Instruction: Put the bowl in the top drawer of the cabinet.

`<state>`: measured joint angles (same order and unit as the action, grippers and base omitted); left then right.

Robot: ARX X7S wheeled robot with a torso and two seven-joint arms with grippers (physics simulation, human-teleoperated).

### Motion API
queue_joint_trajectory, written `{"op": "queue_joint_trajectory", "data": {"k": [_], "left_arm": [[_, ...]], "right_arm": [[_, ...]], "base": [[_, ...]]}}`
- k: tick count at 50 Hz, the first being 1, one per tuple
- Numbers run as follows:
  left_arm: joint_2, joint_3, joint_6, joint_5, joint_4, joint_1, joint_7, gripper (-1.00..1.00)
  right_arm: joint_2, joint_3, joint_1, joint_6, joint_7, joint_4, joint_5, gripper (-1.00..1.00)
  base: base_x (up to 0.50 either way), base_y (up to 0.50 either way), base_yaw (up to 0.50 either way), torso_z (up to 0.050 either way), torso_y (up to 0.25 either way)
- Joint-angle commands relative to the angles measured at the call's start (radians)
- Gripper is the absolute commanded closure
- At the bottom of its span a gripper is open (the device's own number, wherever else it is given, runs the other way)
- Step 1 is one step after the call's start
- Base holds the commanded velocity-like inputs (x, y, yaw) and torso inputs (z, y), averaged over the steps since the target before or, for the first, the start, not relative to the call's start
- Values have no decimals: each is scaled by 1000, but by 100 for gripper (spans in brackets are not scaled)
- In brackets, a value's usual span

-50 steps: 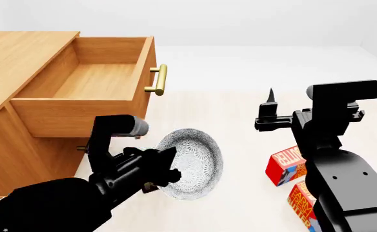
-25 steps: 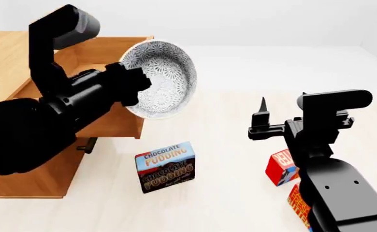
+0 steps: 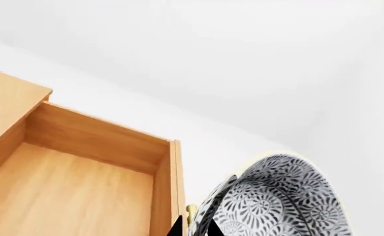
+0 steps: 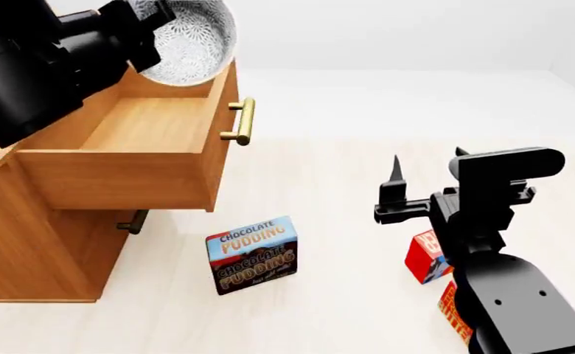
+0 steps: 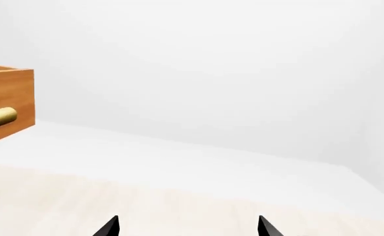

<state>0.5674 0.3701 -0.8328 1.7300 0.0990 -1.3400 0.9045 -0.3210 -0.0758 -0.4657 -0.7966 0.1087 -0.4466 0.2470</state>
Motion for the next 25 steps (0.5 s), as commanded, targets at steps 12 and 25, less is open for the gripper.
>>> {"op": "queue_joint_trajectory", "data": {"k": [12, 25], "left_arm": [[-98, 73, 97, -184, 473, -104, -134, 100], [-179, 101, 166, -244, 763, -150, -169, 100]], "right_arm": [[-4, -2, 37, 38, -2, 21, 4, -100], [-11, 3, 37, 36, 3, 25, 8, -100]], "base": [[0, 0, 0, 0, 1], [0, 0, 0, 0, 1]]}}
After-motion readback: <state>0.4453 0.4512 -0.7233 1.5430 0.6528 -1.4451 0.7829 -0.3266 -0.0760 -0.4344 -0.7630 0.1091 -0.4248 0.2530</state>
